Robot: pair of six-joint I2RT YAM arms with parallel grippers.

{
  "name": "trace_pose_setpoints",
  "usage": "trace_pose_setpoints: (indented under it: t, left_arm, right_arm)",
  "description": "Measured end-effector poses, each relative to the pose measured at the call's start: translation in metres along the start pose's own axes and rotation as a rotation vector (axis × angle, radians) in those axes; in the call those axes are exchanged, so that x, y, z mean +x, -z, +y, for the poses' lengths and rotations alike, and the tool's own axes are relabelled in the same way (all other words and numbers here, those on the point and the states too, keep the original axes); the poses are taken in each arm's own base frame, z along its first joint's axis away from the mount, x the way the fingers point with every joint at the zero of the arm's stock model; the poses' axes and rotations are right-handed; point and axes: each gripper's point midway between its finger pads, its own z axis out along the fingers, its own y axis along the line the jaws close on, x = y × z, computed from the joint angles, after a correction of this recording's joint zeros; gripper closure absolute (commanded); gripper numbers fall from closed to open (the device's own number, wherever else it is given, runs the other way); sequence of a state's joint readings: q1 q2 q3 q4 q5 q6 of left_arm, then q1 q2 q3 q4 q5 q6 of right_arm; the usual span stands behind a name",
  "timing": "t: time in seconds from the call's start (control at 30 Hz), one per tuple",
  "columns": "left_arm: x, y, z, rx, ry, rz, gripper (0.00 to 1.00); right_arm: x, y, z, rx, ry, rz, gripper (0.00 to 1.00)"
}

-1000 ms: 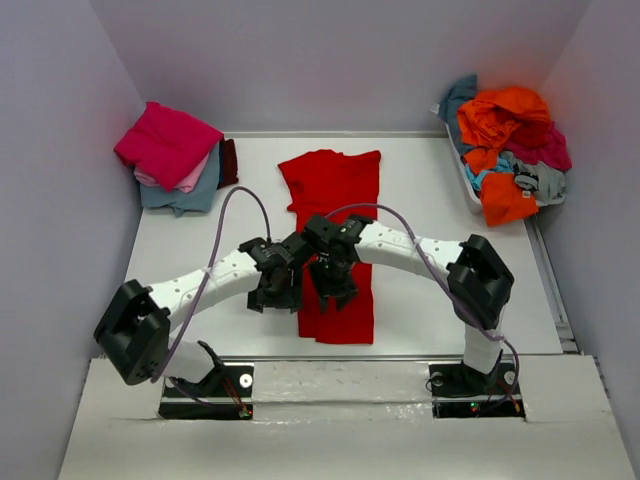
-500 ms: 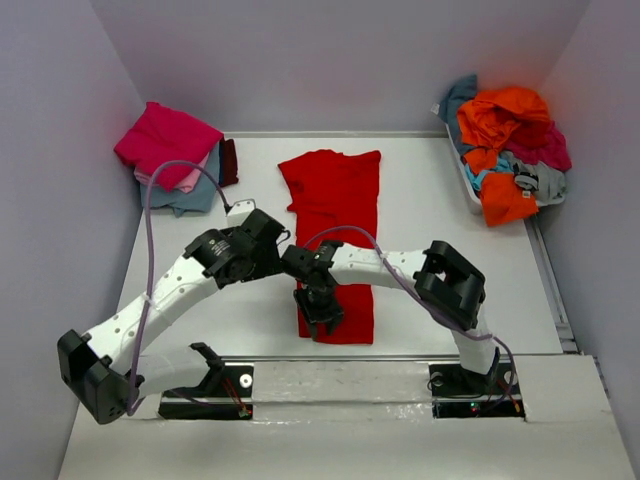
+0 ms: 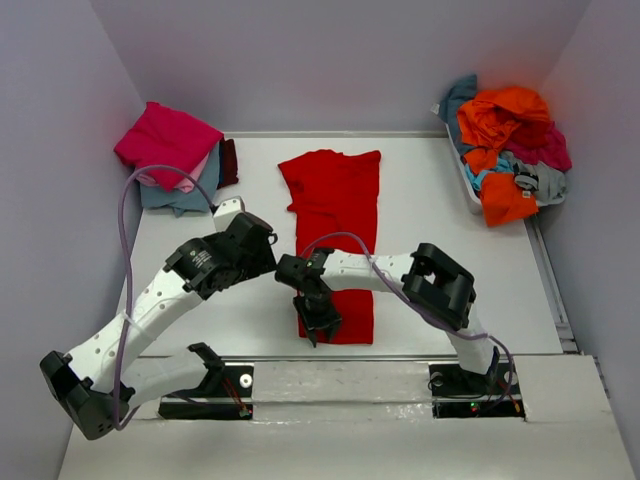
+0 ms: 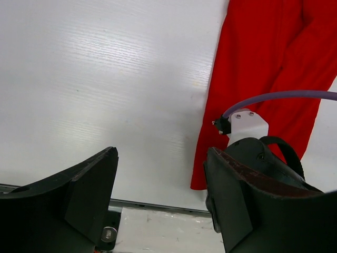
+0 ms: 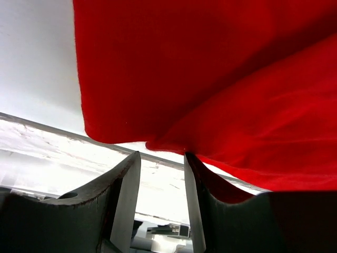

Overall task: Fold and stack the t-shirts
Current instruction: Fold the tshirt

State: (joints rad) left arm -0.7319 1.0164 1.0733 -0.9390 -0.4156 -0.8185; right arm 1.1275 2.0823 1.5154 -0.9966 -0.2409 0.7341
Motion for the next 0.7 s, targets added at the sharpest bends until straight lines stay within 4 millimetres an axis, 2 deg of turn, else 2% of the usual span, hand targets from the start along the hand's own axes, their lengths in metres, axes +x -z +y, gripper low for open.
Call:
trace_pose_setpoints:
  t: [0.13, 0.27, 0.7]
  left_arm:
    - [-0.002, 0.003, 0.001, 0.008, 0.010, -0.013, 0.20]
    - [-0.003, 0.004, 0.001, 0.012, 0.013, -0.016, 0.20]
    - [0.001, 0.000, 0.002, 0.005, 0.008, -0.009, 0.20]
  right_arm:
    - [-0.005, 0.005, 0.002, 0.010, -0.004, -0.021, 0.68]
    - [-0.010, 0.011, 0.006, 0.005, -0.001, -0.040, 0.74]
    - [-0.009, 0.013, 0.003, 0.021, -0.003, -0.039, 0.75]
